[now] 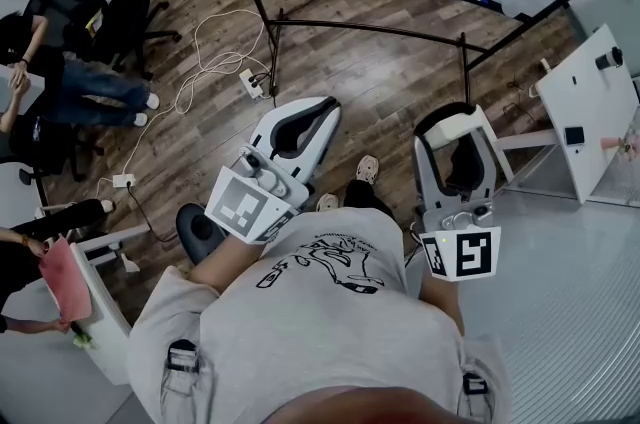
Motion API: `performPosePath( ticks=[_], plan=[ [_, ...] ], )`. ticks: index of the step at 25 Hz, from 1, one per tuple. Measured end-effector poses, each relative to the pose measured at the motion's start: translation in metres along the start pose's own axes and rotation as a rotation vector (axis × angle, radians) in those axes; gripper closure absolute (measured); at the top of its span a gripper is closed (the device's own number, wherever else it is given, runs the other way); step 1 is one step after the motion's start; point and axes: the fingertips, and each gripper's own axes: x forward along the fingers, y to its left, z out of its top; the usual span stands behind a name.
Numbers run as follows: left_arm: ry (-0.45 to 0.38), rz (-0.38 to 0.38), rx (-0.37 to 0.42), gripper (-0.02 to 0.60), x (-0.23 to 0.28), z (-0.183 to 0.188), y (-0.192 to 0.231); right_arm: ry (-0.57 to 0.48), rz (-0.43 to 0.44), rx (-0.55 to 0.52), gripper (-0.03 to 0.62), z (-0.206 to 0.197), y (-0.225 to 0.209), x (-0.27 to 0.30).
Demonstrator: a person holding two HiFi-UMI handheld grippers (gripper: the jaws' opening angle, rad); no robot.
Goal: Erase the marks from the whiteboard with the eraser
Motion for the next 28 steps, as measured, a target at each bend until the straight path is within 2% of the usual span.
performPosePath(
  ticks=[15,20,28],
  plan=[
    [-0.004,-0.005,0.0,0.555,0.097,-0.006,0.024,0.001,0.014,0.029,0.335,-0.009,-0.086,0.054],
    [-0.006,0.008,0.012,0.555,0.125,-0.005,0.027,-0.004,0.031,0.024,0.335,-0.007,-0.112,0.066],
    [0.002,0.047,0.025,0.555,0.194,-0.013,0.04,-0.006,0.07,0.013,0.335,-0.009,-0.177,0.101]
  ],
)
